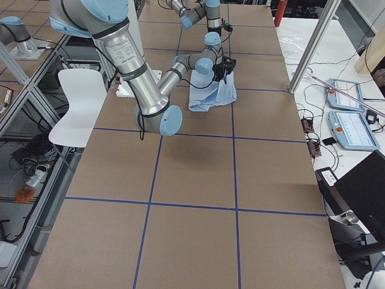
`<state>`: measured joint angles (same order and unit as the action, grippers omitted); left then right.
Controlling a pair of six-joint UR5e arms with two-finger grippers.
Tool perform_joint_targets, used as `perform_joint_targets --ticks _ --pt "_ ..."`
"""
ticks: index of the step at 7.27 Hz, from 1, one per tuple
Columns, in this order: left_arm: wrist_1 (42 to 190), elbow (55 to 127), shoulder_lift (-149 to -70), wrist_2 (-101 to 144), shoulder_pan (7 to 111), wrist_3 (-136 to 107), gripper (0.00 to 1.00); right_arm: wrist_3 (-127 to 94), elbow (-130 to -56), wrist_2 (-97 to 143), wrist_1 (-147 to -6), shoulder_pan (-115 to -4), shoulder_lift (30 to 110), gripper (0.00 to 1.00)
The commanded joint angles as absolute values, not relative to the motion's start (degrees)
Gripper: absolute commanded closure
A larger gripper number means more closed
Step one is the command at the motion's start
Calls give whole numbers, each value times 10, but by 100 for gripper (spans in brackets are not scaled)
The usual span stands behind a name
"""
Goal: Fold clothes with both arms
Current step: 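Lift the near edge with both grippers and fold it away from the robot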
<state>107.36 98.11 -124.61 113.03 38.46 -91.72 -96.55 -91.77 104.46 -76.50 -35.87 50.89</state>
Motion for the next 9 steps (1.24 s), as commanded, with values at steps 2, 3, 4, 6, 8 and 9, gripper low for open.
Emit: perform_joint_targets --ticks 2,3,4,6,8,9 --pt "1150 908 -1257 1129 388 -917 100 -956 -855 1044 -738 -372 474 100" --pt "1147 908 -1258 1129 392 -916 100 -956 -836 1044 -708 -372 473 100" --pt "1143 908 -1256 1129 395 -916 100 -956 -816 1044 -699 -371 463 100" --pt "1143 904 -1255 1129 406 -916 100 -956 -811 1046 -698 -370 462 100" --pt "1152 886 -1257 1129 405 -916 100 -956 -806 1049 -694 -369 460 100" --pt "1152 886 -1258 1129 405 -918 100 -957 -796 1049 -666 -368 460 63"
